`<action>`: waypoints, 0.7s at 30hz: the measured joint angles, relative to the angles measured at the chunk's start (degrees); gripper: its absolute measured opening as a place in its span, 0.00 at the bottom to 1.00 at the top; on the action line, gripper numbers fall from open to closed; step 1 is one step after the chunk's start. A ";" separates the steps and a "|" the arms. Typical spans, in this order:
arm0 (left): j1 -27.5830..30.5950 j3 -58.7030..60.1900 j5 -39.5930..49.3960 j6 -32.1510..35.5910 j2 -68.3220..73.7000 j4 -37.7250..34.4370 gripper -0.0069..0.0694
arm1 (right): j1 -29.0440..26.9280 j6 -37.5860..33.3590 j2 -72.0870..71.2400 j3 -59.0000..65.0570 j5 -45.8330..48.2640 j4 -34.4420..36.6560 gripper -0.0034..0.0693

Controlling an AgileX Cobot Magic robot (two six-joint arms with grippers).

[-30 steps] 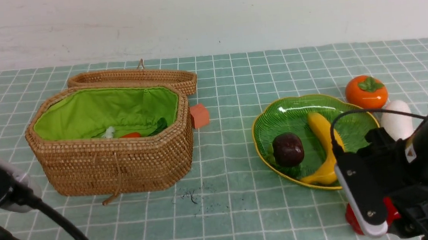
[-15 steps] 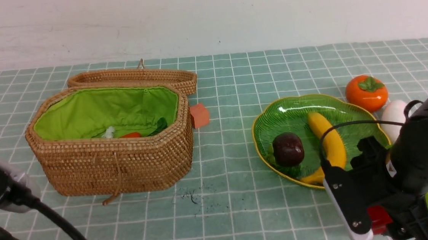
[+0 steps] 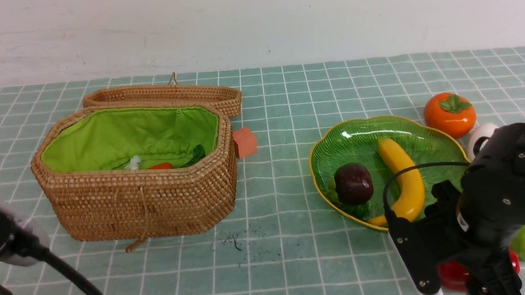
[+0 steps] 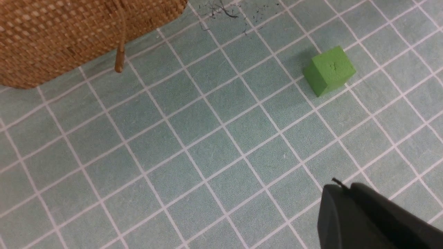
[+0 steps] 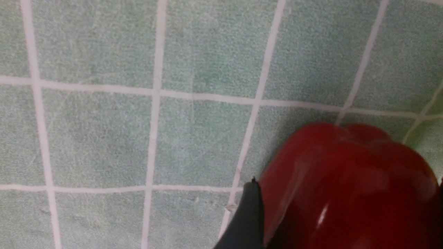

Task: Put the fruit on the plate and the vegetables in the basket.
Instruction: Grab a mountain bell pepper with your right arm and put it into the left basket

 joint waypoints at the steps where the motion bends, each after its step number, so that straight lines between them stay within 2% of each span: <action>1: 0.00 0.00 0.00 0.00 0.00 0.00 0.11 | 0.00 0.08 0.00 0.00 0.00 0.00 0.95; 10: 0.00 0.00 0.06 0.00 0.00 0.00 0.11 | 0.00 2.93 0.32 0.00 0.00 -0.01 0.84; 21: 0.00 0.00 0.06 0.00 0.00 0.00 0.11 | 0.00 5.28 0.32 0.00 0.00 0.48 0.84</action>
